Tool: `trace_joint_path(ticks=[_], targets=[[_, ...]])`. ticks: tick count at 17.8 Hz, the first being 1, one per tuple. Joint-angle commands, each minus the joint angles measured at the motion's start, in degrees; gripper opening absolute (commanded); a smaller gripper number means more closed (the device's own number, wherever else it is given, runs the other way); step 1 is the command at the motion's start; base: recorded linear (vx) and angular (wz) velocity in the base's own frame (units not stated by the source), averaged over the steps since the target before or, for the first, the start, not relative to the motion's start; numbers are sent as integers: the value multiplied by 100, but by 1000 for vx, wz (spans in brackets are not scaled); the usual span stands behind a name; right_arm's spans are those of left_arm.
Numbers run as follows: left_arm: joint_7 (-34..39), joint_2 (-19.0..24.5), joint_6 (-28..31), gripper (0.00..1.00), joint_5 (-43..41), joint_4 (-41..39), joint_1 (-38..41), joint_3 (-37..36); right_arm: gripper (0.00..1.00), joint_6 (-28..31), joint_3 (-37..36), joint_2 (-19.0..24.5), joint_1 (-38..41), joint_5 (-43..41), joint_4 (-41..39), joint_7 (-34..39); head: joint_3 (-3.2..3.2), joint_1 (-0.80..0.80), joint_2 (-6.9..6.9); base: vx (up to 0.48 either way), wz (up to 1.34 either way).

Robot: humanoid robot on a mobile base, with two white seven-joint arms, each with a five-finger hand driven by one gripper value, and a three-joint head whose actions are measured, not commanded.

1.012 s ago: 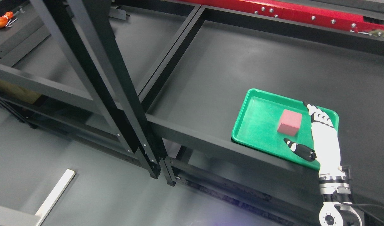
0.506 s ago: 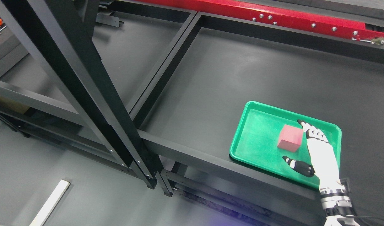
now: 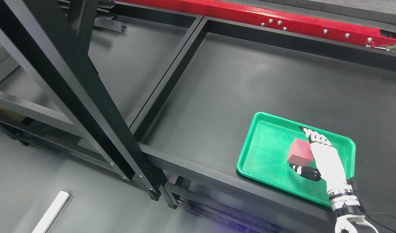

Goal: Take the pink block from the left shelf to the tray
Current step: 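Close the right hand around the pink cube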

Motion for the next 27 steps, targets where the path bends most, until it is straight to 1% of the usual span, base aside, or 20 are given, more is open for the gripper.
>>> trace_joint_path(ticks=[1, 5, 8, 10, 12, 14, 17, 20, 22, 25, 27], targets=[[-5, 100, 10, 100, -9, 0, 53, 0, 100, 8, 177, -273, -187, 28, 539, 228, 0, 0, 0, 63, 2], [-5, 100, 2, 100, -9, 0, 53, 0, 100, 8, 238, -413, -310, 19, 890, 237, 0, 0, 0, 32, 0], [-5, 100, 2, 100, -9, 0, 53, 0, 100, 35, 309, -423, -416, 19, 1163, 237, 0, 0, 0, 12, 0], [-5, 100, 10, 100, -9, 0, 53, 0, 99, 122, 379, -423, -425, 19, 1199, 229, 0, 0, 0, 0, 0], [-5, 100, 2, 100, -9, 0, 53, 0, 96, 158, 397, -423, -425, 28, 1207, 229, 0, 0, 0, 0, 0], [-5, 100, 2, 100, -9, 0, 53, 0, 85, 236, 414, -423, -433, 80, 1207, 229, 0, 0, 0, 0, 0], [-5, 100, 2, 100, -9, 0, 53, 0, 59, 263, 406, -423, -451, 352, 1207, 220, 0, 0, 1, 0, 0], [-5, 100, 2, 100, -9, 0, 53, 0, 38, 246, 406, -423, -451, 371, 1199, 211, 0, 0, 1, 0, 0], [-5, 100, 2, 100, -9, 0, 53, 0, 3, 193, 397, -414, -460, 309, 1199, 202, 0, 0, 1, 0, 0], [-5, 100, 2, 100, -9, 0, 53, 0, 1, 175, 309, -379, -574, 195, 1173, 97, 0, 0, 1, 0, 0], [-5, 100, 2, 100, -9, 0, 53, 0, 1, -130, 3, -326, -600, 20, 1006, -157, 0, 0, 1, 0, 0]])
